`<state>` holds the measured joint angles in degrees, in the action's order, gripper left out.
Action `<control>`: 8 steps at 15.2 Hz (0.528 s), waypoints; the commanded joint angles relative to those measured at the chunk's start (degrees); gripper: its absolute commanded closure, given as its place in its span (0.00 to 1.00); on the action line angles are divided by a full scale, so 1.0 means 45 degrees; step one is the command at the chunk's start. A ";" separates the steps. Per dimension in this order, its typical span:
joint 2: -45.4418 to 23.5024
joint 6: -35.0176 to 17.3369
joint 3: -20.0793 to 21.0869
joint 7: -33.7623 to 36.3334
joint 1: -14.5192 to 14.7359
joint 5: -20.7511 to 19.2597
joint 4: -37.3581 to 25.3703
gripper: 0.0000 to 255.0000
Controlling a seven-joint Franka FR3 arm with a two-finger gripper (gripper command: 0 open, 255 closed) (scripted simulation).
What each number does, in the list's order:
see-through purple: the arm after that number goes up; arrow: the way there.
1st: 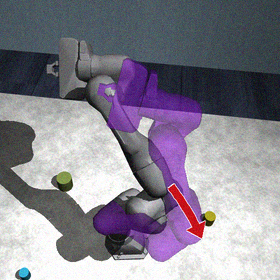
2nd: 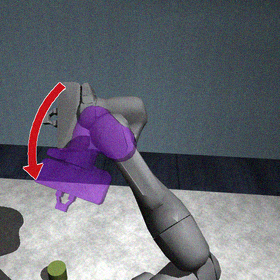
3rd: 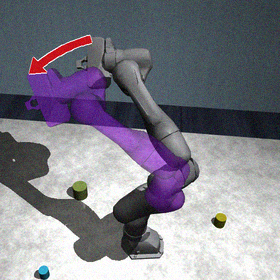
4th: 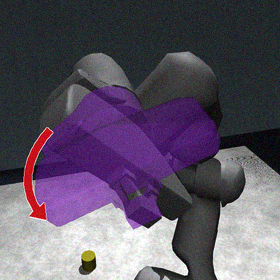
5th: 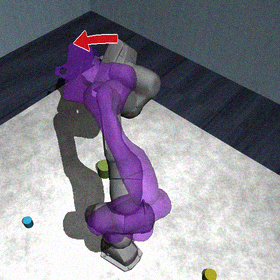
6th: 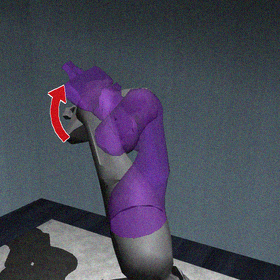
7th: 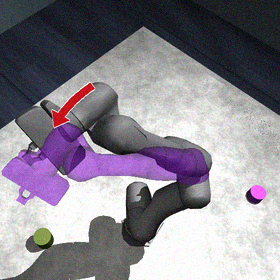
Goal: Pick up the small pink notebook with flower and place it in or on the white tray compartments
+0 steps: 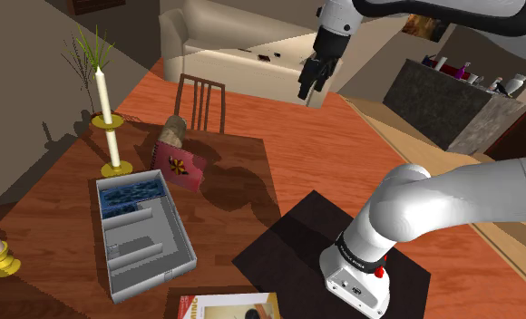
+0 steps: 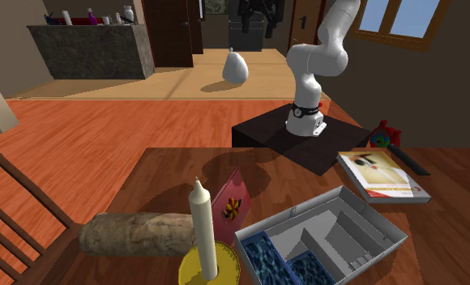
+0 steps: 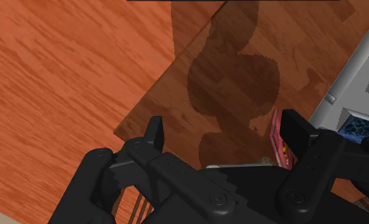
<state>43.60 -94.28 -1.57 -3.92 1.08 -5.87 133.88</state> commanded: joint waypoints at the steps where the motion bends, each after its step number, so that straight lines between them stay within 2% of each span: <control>1: 0.0000 0.0000 0.0000 0.0000 0.0000 0.0000 0.0000 0.00; 8: -0.2889 -0.2259 -0.0590 -0.0805 0.0541 0.0842 -0.0140 0.00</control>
<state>32.40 -103.40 -3.87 -6.91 3.14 -2.72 133.72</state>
